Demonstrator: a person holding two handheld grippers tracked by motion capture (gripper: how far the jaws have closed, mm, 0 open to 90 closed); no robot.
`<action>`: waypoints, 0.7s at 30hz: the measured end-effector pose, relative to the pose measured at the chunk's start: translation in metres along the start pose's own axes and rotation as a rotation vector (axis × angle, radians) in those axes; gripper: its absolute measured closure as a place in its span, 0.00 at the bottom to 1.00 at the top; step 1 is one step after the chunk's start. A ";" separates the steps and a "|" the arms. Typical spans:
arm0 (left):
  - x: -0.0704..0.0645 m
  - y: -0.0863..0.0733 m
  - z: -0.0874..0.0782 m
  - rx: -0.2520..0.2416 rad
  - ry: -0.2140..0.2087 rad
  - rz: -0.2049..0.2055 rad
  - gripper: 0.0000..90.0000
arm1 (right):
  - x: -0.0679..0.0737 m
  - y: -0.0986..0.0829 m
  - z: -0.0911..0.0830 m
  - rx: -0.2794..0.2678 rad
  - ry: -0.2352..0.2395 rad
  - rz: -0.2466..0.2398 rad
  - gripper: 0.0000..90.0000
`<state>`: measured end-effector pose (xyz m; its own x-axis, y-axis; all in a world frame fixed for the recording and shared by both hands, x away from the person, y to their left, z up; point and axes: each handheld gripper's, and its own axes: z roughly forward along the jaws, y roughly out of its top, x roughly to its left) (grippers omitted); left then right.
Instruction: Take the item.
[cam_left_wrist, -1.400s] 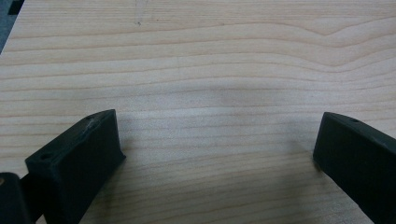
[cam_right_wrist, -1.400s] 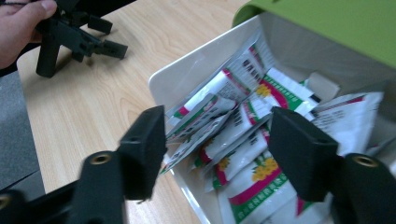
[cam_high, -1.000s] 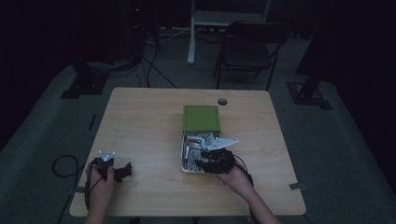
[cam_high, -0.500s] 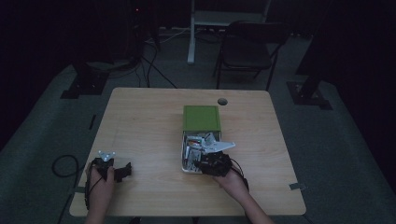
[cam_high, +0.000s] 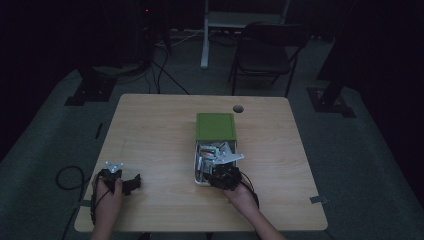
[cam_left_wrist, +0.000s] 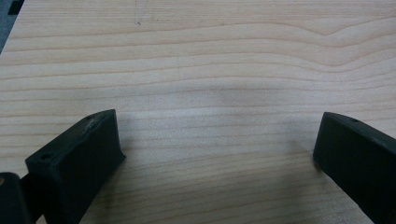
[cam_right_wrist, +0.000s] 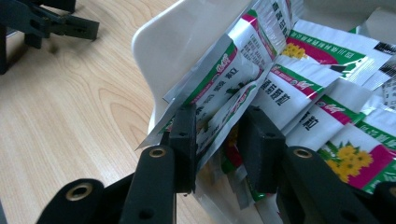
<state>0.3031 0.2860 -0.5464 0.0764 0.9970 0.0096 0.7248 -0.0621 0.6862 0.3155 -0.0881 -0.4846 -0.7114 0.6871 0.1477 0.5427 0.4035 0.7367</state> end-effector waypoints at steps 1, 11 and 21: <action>0.000 0.000 0.000 0.000 0.000 0.000 0.01 | 0.001 0.000 0.001 0.002 -0.008 0.002 0.75; 0.000 0.000 0.000 0.001 0.000 0.001 0.01 | 0.005 0.002 0.011 0.013 -0.057 0.044 0.77; 0.000 0.000 0.000 0.000 0.000 0.000 0.01 | 0.008 0.003 0.017 0.023 -0.089 0.022 0.84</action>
<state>0.3031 0.2860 -0.5463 0.0764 0.9970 0.0097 0.7248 -0.0622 0.6861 0.3188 -0.0714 -0.4920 -0.6571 0.7465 0.1041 0.5688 0.4005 0.7184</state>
